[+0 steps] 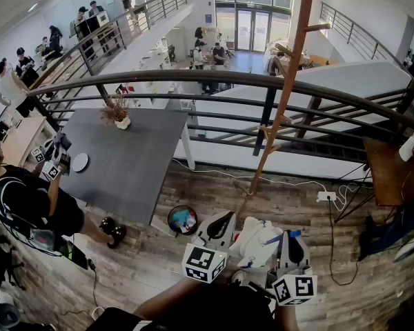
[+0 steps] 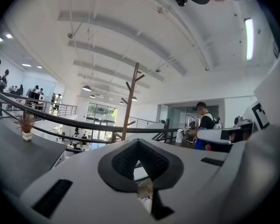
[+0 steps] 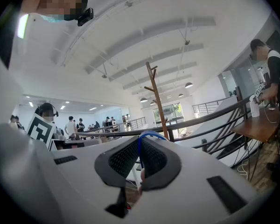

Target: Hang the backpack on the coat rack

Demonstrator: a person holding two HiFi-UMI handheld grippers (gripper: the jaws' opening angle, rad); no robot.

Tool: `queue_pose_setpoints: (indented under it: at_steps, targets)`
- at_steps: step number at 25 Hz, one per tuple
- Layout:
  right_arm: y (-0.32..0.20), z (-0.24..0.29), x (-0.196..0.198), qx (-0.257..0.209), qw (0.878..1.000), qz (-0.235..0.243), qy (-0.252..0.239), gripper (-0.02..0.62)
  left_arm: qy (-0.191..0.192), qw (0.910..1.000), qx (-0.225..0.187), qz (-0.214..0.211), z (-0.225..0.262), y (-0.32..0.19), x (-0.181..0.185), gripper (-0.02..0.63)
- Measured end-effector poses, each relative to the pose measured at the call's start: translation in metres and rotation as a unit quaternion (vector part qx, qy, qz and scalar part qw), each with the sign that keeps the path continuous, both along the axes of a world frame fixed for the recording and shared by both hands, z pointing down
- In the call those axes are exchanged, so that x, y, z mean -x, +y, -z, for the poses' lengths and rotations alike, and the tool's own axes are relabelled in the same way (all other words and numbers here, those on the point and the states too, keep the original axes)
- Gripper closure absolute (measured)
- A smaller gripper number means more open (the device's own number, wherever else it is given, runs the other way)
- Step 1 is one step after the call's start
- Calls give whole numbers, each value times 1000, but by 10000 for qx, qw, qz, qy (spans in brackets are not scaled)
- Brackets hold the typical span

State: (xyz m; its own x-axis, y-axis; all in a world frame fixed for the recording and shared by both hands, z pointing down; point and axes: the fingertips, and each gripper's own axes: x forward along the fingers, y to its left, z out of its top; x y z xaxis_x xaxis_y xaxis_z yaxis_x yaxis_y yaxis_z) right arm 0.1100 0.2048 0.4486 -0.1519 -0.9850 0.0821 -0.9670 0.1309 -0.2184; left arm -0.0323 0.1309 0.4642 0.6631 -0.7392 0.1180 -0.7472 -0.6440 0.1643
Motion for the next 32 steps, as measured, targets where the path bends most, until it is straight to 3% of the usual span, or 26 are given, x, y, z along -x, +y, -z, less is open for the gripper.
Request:
queue_pose_setpoints:
  at_steps: [15, 32]
  targets:
    - [-11, 0, 10, -70, 9998, 196, 40, 575, 55, 9998, 26, -167, -3, 5, -12, 607]
    - [-14, -4, -11, -55, 9992, 395, 13, 575, 41, 10000, -12, 9, -8, 5, -27, 607]
